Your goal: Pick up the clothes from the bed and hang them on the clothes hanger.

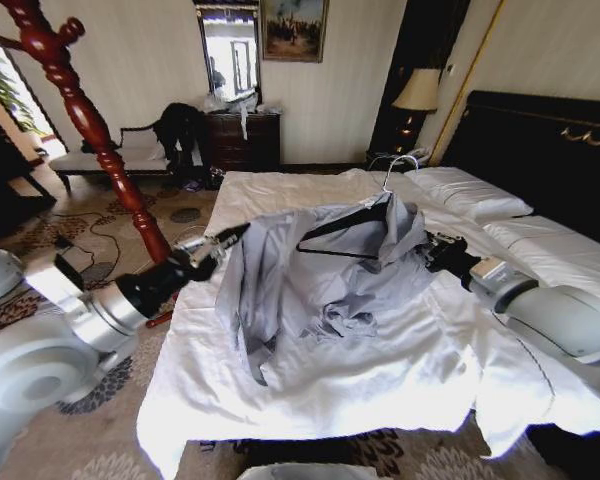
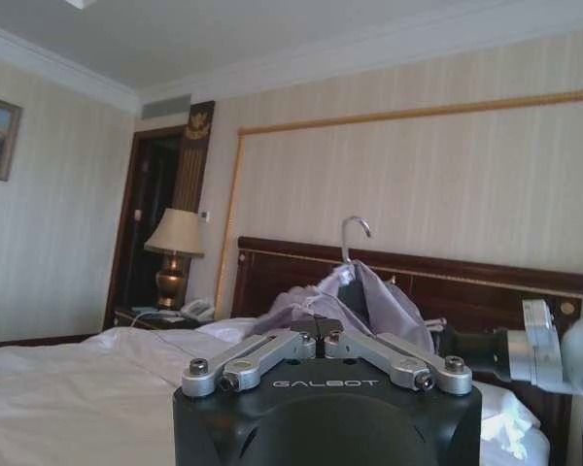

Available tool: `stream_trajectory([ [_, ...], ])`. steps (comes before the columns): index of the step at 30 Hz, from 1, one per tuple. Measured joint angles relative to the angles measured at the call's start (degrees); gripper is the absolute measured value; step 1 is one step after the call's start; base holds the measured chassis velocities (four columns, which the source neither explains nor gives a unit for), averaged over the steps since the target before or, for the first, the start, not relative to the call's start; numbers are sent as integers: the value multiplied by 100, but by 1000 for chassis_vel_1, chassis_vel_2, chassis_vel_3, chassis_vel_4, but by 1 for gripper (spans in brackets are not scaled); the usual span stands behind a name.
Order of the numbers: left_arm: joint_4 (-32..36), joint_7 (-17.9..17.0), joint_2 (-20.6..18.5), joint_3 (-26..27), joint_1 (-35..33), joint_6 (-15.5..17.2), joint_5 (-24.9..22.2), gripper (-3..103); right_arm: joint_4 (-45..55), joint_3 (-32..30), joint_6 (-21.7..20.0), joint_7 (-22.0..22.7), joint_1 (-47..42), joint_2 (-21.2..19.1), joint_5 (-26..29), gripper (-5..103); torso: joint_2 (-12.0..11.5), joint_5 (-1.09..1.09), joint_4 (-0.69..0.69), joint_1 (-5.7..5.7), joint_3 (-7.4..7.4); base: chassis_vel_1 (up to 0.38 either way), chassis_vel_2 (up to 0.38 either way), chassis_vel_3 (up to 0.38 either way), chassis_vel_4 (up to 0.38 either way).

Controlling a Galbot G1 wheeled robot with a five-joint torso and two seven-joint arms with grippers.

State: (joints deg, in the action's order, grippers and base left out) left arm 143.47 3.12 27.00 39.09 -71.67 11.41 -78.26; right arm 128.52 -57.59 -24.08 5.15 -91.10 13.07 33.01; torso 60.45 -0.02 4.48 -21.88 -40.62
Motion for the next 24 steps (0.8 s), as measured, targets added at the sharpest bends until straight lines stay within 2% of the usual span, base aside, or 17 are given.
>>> stream_trajectory([
  [3,1,-41,-44,-256,272,1,37,0,42,-8,-64,31,27,-80,73,20,0,1,-1,0,0,0,0,0,0],
  [5,0,-110,-203,-675,824,6,49,0,142,-43,-157,68,64,-182,200,20,1,1,-1,0,0,0,0,0,0],
  [7,-1,-136,-234,-760,942,7,46,0,172,-48,-185,79,70,-201,230,20,0,1,-1,0,0,0,0,0,0],
  [11,-7,-255,-461,-1431,1771,56,79,0,401,-50,-402,167,102,-378,494,20,0,3,-1,0,0,0,0,0,0],
  [15,-11,-255,-553,-1811,2069,87,303,0,420,-48,-439,178,92,-576,522,20,0,0,-4,0,0,0,0,0,0],
  [24,-90,-264,-561,-1925,2255,98,472,0,593,-29,-452,121,20,-592,506,20,0,0,-2,0,0,0,0,0,0],
])
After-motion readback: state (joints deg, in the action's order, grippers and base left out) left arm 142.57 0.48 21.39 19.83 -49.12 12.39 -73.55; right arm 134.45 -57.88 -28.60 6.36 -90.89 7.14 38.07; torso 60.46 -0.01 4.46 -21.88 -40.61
